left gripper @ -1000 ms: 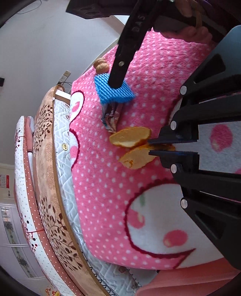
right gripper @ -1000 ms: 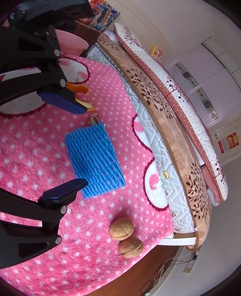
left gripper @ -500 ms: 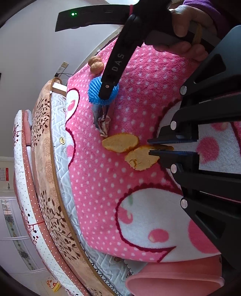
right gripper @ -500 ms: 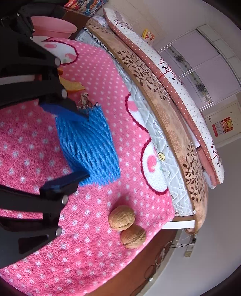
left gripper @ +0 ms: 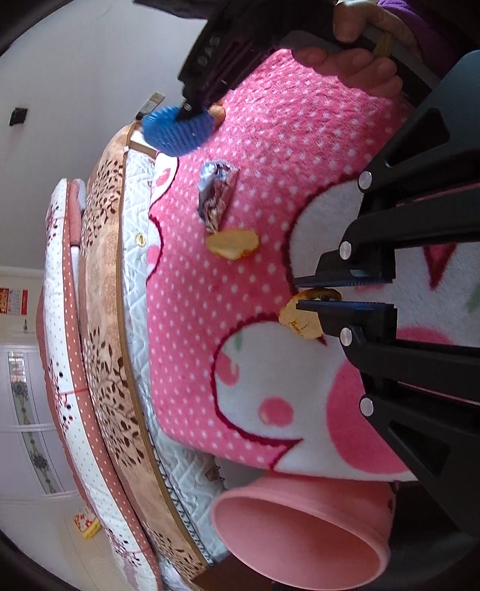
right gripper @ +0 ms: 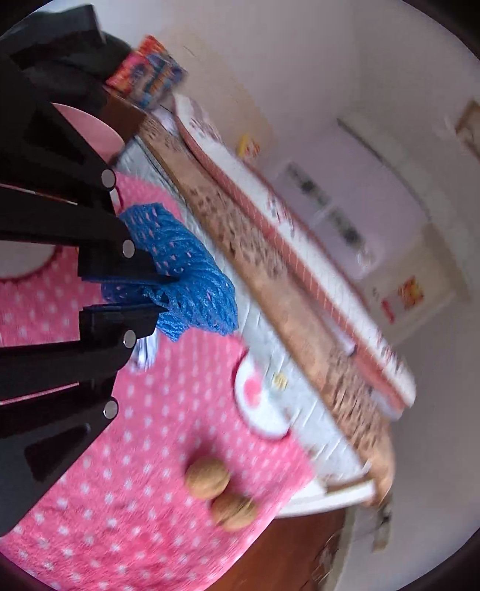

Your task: Collect trash

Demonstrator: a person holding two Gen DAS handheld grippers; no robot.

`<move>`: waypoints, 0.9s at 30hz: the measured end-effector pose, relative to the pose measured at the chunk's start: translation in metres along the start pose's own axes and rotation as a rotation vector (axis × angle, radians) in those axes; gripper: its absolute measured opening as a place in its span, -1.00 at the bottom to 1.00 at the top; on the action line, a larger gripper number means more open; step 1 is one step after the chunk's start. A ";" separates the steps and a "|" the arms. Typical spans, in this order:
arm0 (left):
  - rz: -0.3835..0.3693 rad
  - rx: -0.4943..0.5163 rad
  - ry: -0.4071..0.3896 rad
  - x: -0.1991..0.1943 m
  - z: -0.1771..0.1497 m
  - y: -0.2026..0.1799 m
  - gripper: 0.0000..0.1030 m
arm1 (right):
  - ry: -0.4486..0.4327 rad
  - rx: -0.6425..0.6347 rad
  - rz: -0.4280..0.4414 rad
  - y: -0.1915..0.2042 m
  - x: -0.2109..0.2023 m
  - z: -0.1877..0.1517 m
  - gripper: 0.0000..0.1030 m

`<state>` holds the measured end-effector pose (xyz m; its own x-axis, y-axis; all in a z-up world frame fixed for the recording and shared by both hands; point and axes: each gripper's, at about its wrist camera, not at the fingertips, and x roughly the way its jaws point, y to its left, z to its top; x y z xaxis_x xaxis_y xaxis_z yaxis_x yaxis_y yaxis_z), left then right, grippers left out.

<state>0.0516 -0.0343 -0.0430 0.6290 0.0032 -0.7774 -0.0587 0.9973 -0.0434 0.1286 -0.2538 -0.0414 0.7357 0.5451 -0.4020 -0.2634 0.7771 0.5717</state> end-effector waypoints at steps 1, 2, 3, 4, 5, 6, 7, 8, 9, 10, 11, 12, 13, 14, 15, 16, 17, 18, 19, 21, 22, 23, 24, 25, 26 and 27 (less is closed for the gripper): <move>0.008 -0.010 0.002 -0.001 -0.002 0.003 -0.89 | 0.011 -0.041 0.046 0.010 0.000 -0.002 -0.86; 0.015 -0.019 0.003 -0.002 -0.004 0.006 -0.89 | 0.036 -0.079 0.097 0.020 0.002 -0.005 -0.86; 0.025 -0.031 0.004 -0.004 -0.007 0.010 -0.88 | 0.069 -0.106 0.145 0.027 0.005 -0.008 -0.86; 0.032 -0.039 0.005 -0.006 -0.009 0.013 -0.88 | 0.128 -0.132 0.199 0.035 0.012 -0.012 -0.86; 0.037 -0.045 0.008 -0.008 -0.012 0.016 -0.88 | 0.192 -0.150 0.243 0.042 0.020 -0.017 -0.86; 0.048 -0.052 0.010 -0.010 -0.014 0.020 -0.89 | 0.245 -0.165 0.275 0.047 0.026 -0.022 -0.86; 0.057 -0.058 0.014 -0.011 -0.017 0.024 -0.89 | 0.288 -0.187 0.291 0.053 0.030 -0.027 -0.86; 0.060 -0.062 0.019 -0.012 -0.019 0.027 -0.89 | 0.326 -0.214 0.298 0.058 0.035 -0.032 -0.86; 0.068 -0.067 0.023 -0.013 -0.022 0.030 -0.88 | 0.359 -0.230 0.300 0.062 0.039 -0.035 -0.86; 0.077 -0.070 0.028 -0.014 -0.026 0.033 -0.88 | 0.389 -0.233 0.307 0.064 0.042 -0.039 -0.86; 0.081 -0.073 0.035 -0.015 -0.028 0.035 -0.88 | 0.413 -0.230 0.313 0.065 0.045 -0.041 -0.86; 0.088 -0.076 0.043 -0.015 -0.031 0.038 -0.88 | 0.422 -0.231 0.305 0.066 0.045 -0.043 -0.86; 0.099 -0.081 0.047 -0.015 -0.034 0.040 -0.88 | 0.431 -0.232 0.297 0.064 0.046 -0.045 -0.86; 0.106 -0.084 0.052 -0.014 -0.036 0.042 -0.88 | 0.446 -0.227 0.301 0.062 0.047 -0.046 -0.86; 0.112 -0.085 0.065 -0.013 -0.038 0.044 -0.88 | 0.455 -0.223 0.301 0.060 0.048 -0.045 -0.86; 0.121 -0.085 0.077 -0.011 -0.040 0.045 -0.88 | 0.458 -0.231 0.296 0.061 0.048 -0.046 -0.86; 0.125 -0.083 0.086 -0.010 -0.041 0.046 -0.86 | 0.460 -0.241 0.292 0.062 0.049 -0.046 -0.85; 0.123 -0.079 0.094 -0.009 -0.042 0.048 -0.86 | 0.463 -0.247 0.294 0.063 0.049 -0.047 -0.85; 0.116 -0.075 0.097 -0.009 -0.043 0.049 -0.86 | 0.465 -0.254 0.296 0.063 0.050 -0.048 -0.85; 0.086 -0.064 0.096 -0.011 -0.045 0.051 -0.71 | 0.468 -0.267 0.304 0.065 0.050 -0.051 -0.84; 0.055 -0.065 0.093 -0.014 -0.045 0.052 -0.60 | 0.472 -0.270 0.309 0.066 0.050 -0.053 -0.81; 0.032 -0.073 0.087 -0.017 -0.046 0.054 -0.41 | 0.476 -0.278 0.309 0.067 0.050 -0.055 -0.80; 0.000 -0.085 0.075 -0.022 -0.047 0.058 -0.35 | 0.479 -0.287 0.306 0.068 0.050 -0.056 -0.78; -0.036 -0.101 0.060 -0.027 -0.048 0.062 -0.34 | 0.480 -0.298 0.304 0.069 0.050 -0.058 -0.77; -0.058 -0.113 0.051 -0.030 -0.047 0.064 -0.33 | 0.481 -0.313 0.303 0.072 0.050 -0.060 -0.75; -0.076 -0.129 0.041 -0.034 -0.048 0.069 -0.32 | 0.485 -0.326 0.302 0.074 0.050 -0.061 -0.74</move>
<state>-0.0107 0.0309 -0.0500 0.6036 -0.0772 -0.7935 -0.1131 0.9769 -0.1811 0.1077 -0.1495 -0.0630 0.2554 0.7751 -0.5779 -0.6459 0.5816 0.4946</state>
